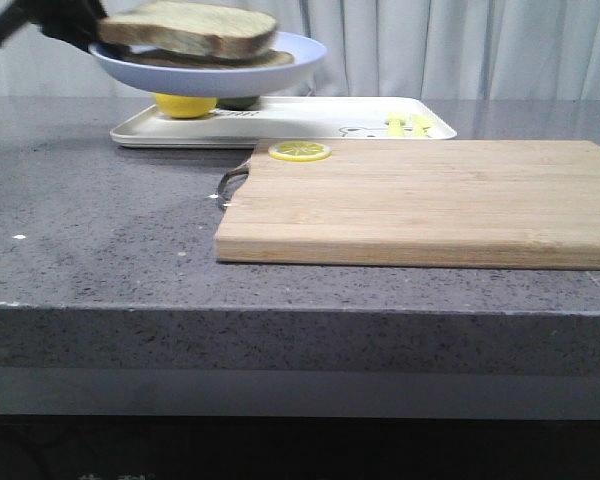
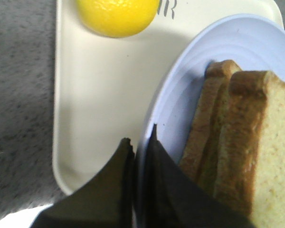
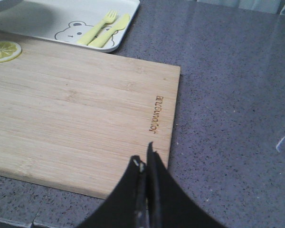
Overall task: Place bread and move sandwich to tray
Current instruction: 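Lift the plate with the sandwich and carry it over the white tray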
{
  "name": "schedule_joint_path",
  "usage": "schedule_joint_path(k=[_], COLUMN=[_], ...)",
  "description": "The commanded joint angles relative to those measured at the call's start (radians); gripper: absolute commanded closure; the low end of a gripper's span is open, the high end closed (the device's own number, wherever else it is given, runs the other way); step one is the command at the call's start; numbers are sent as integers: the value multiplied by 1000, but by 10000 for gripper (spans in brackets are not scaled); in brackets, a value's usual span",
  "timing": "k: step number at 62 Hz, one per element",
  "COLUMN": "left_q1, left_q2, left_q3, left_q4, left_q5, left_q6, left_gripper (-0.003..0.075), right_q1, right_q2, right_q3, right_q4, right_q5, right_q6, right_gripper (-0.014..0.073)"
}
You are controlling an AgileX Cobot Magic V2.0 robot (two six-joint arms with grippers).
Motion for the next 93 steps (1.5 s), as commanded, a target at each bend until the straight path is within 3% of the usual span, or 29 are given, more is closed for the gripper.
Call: schedule_joint_path(k=[1, 8, 18, 54, 93], left_q1=[-26, -47, -62, -87, -128], left_q2=[11, 104, 163, 183, 276], left_q3=[-171, -317, -410, -410, -408], left_q4=[-55, -51, -46, -24, -4], left_q5=[18, 50, 59, -216, -308], left_q6=[-81, -109, -114, 26, 241], left_gripper=[738, 738, 738, 737, 738], right_q1=[-5, -5, -5, -5, -5], right_q2=[3, 3, 3, 3, 3], right_q3=[-27, -27, -20, -1, -1], right_q4=[0, 0, 0, 13, 13], right_q5=[-71, -72, -74, -90, -103], right_q6=[-3, -3, -3, -3, -3], right_gripper=[704, 704, 704, 704, 704])
